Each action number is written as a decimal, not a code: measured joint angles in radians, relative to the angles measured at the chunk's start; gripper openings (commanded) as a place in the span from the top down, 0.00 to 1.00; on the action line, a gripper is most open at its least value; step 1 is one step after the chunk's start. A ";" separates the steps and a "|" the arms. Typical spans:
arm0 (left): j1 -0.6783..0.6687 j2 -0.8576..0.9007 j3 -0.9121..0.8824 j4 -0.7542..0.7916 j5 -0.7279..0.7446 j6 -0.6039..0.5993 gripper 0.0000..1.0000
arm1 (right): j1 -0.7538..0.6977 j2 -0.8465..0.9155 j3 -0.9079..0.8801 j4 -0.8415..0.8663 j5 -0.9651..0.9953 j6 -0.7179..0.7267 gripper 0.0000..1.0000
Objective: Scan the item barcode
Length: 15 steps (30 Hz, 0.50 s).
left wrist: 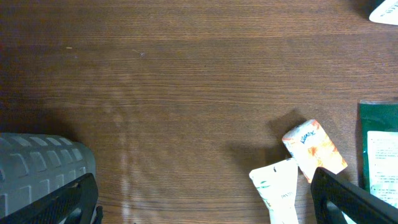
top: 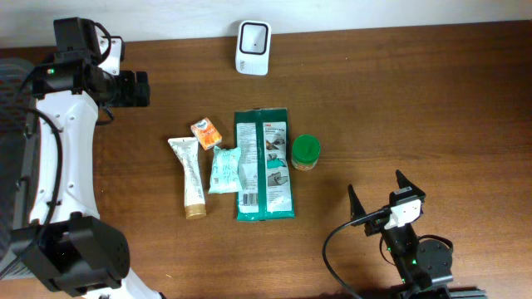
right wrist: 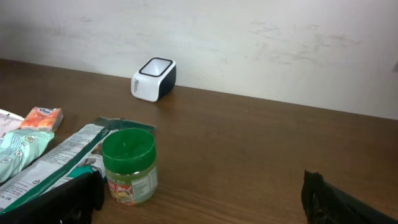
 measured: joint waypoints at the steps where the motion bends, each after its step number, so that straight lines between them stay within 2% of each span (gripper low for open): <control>1: 0.000 0.000 0.000 0.000 0.000 0.000 0.01 | 0.000 0.000 0.000 0.000 0.000 0.000 0.02; 15: 0.000 0.000 0.000 0.000 0.000 0.000 0.01 | 0.000 0.000 0.000 0.011 0.000 0.003 0.02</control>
